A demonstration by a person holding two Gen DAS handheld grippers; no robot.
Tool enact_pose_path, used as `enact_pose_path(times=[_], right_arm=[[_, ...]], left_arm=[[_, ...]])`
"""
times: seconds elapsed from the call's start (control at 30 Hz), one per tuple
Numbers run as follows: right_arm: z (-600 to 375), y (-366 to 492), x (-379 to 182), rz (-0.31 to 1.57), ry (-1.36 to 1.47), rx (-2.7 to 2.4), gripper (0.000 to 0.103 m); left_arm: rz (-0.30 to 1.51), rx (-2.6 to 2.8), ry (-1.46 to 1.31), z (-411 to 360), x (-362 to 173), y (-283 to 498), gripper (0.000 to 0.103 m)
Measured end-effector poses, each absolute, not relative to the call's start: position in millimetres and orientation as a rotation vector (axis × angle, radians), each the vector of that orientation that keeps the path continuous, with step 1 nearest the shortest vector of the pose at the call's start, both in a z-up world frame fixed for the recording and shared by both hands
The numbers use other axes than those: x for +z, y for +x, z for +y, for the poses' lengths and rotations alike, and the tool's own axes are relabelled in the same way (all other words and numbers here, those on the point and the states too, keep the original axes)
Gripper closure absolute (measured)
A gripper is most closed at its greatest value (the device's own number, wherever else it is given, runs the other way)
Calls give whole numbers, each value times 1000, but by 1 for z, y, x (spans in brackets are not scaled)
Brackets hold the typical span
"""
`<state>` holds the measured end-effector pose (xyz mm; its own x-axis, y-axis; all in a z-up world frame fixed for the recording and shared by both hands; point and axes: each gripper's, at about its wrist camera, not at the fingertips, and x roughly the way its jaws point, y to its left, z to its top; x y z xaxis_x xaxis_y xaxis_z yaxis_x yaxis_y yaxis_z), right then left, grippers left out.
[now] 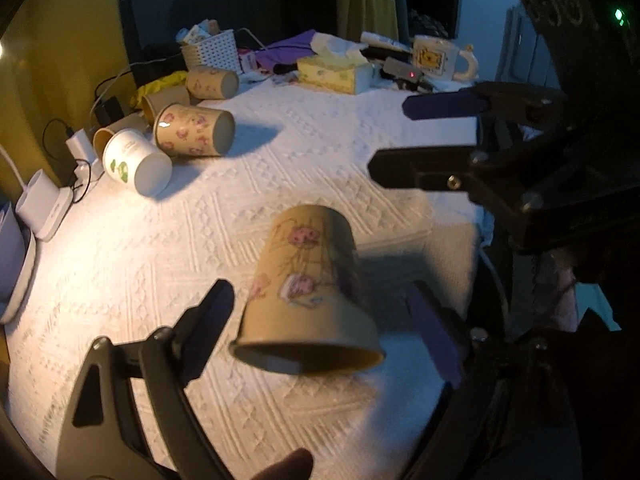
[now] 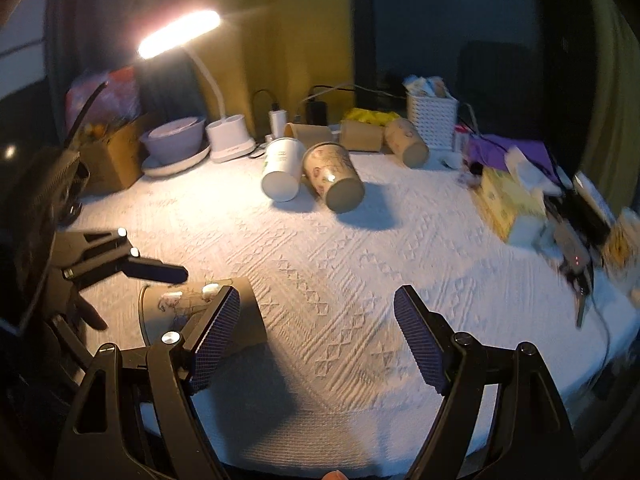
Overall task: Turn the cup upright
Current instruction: 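Grasp the floral cup with the right tool while the left tool opens and releases it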
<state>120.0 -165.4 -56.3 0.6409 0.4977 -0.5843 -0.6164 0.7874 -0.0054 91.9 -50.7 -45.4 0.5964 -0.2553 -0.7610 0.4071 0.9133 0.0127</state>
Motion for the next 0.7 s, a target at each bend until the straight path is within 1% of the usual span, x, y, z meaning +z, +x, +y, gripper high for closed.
enact_pose_path(times=[0.37, 0.57, 0.7], right_arm=[[-124, 112, -59, 590, -528, 829, 21], [-101, 88, -65, 538, -746, 949, 21], [-86, 75, -74, 488, -907, 997, 21]], left_arm=[[785, -301, -43, -3, -39, 56, 13], [725, -255, -154, 30, -42, 35, 13], [650, -167, -227, 56, -47, 26, 13]])
